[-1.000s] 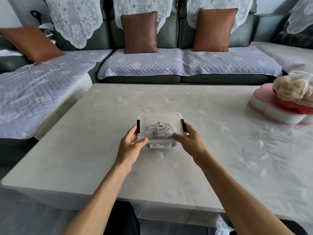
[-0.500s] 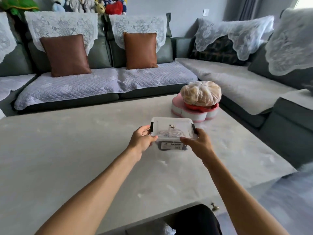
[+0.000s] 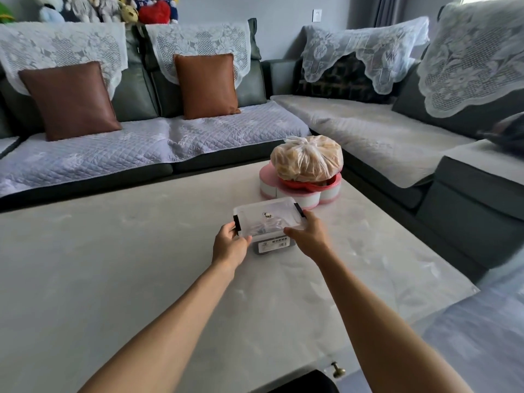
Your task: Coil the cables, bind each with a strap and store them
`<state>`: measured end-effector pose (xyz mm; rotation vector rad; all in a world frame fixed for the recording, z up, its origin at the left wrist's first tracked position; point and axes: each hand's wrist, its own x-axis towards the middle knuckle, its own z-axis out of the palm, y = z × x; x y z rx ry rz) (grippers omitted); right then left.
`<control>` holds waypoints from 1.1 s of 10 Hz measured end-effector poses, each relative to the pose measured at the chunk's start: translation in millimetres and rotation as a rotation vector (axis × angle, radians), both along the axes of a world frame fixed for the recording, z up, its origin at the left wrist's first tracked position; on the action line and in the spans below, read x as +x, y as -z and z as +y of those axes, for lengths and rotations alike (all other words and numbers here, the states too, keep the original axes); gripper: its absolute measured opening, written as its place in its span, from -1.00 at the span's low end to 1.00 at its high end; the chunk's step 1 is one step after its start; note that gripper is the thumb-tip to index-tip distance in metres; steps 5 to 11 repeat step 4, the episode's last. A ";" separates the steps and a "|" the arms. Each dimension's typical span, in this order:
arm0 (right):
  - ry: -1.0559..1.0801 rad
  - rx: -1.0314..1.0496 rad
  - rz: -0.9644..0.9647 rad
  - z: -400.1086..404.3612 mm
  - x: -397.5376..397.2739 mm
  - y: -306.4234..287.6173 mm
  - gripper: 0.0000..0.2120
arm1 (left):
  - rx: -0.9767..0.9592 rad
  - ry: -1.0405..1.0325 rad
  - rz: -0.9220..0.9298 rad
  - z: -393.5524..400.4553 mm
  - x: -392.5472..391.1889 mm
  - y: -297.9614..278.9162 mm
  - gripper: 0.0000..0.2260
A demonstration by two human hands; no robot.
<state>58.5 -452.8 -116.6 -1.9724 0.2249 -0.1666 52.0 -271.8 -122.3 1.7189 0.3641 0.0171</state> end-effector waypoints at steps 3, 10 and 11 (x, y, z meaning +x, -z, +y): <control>0.148 -0.246 -0.174 22.9 -41.3 -16.1 -0.64 | 0.178 0.105 -0.106 44.0 -39.4 -13.8 -0.79; -0.160 -0.251 -0.155 61.3 -76.8 -27.8 -0.72 | 0.321 0.223 -0.190 84.2 -91.1 -40.7 -0.87; -0.160 -0.251 -0.155 61.3 -76.8 -27.8 -0.72 | 0.321 0.223 -0.190 84.2 -91.1 -40.7 -0.87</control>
